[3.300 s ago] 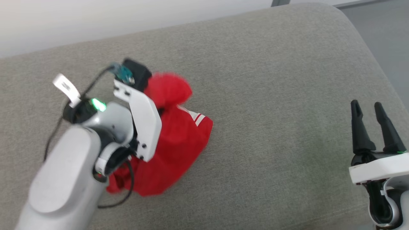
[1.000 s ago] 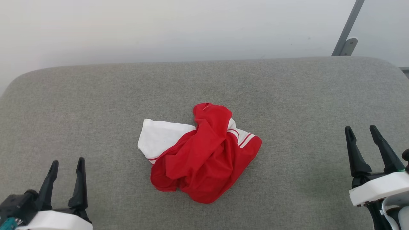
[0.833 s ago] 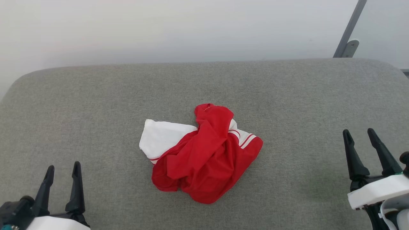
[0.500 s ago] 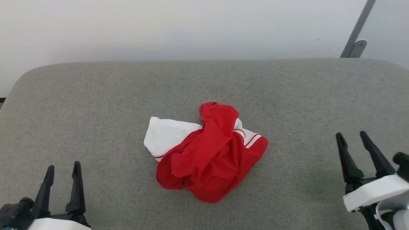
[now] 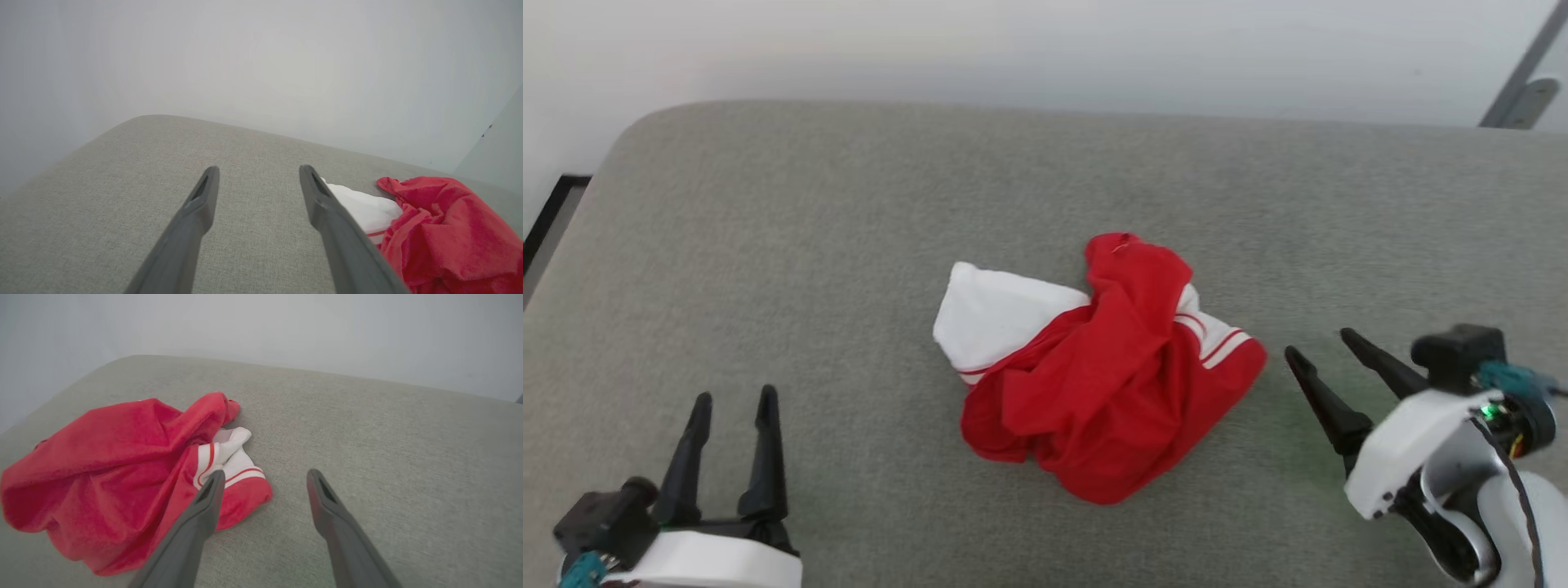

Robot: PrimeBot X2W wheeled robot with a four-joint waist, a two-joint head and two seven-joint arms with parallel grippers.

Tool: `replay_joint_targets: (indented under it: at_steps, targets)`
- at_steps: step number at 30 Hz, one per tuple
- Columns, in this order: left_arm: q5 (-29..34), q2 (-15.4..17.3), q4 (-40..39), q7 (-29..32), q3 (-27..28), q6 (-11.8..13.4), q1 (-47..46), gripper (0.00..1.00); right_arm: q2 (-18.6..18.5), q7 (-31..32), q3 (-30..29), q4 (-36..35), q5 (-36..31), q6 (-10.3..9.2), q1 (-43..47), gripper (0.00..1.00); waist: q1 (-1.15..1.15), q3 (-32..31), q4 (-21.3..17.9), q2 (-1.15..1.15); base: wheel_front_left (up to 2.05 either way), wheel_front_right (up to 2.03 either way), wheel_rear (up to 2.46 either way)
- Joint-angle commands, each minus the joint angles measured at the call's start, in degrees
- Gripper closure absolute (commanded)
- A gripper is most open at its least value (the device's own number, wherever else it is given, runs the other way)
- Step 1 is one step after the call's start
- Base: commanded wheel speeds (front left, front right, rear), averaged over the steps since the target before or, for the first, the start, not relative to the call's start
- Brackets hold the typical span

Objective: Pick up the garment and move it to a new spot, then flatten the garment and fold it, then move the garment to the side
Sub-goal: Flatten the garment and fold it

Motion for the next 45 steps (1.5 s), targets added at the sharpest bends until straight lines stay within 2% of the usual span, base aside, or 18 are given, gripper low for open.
replay_joint_targets:
  at_steps: [1,15,22,23,24,28,34,40,45]
  targets:
    - [0.62,-0.16,0.17,-0.28,-0.11,-0.38,-0.87,0.0,-0.05,0.57,0.25,0.33,0.74,-0.04,-1.07,0.0,0.0,1.21,1.29,0.0,0.0,0.0,0.0]
    - [1.52,-3.6,2.37,-0.28,-2.54,-2.34,-4.99,0.0,-7.42,18.94,15.76,10.07,4.56,-0.04,-15.37,0.0,0.0,6.42,8.19,0.0,0.0,0.0,0.0]
    - [1.61,-5.01,3.55,-0.29,-2.56,-2.88,-6.44,0.0,-6.46,22.47,22.37,17.03,6.44,-0.03,-19.83,0.0,0.0,8.05,9.4,0.0,0.0,0.0,0.0]
    - [1.65,-5.17,3.73,-0.29,-2.45,-2.93,-6.54,0.0,-6.48,21.89,22.81,17.76,6.38,-0.03,-20.37,0.67,0.0,8.08,9.38,0.0,0.0,0.0,0.0]
    - [1.68,-5.28,3.87,-0.29,-2.31,-2.93,-6.6,0.0,-6.62,21.6,23.03,18.55,6.48,-0.03,-20.95,1.0,0.0,8.05,9.3,0.0,0.0,0.0,0.0]
    - [1.68,-5.21,4.28,-0.29,-1.5,-3.1,-6.31,0.0,-7.49,19.53,22.91,18.57,8.32,-0.11,-22.89,1.0,0.0,7.43,8.28,0.0,0.0,0.0,0.0]
    - [1.73,-4.42,4.36,-0.29,-0.3,-3.28,-5.44,0.0,-10.24,16.92,20.74,12.32,11.39,-0.08,-22.4,1.0,0.0,6.09,5.85,0.0,0.0,0.0,0.0]
    - [1.35,-3.54,4.4,-0.28,0.11,-3.3,-4.87,0.0,-13.49,18.36,15.67,4.53,13.24,-0.07,-16.46,1.0,0.0,4.81,3.42,0.0,0.0,0.0,0.0]
    - [1.17,-3.2,4.7,-0.29,-0.26,-3.34,-4.76,0.0,-13.51,20.78,9.23,1.45,13.97,-0.08,-8.22,1.0,0.0,4.38,2.34,0.0,0.0,0.0,0.0]
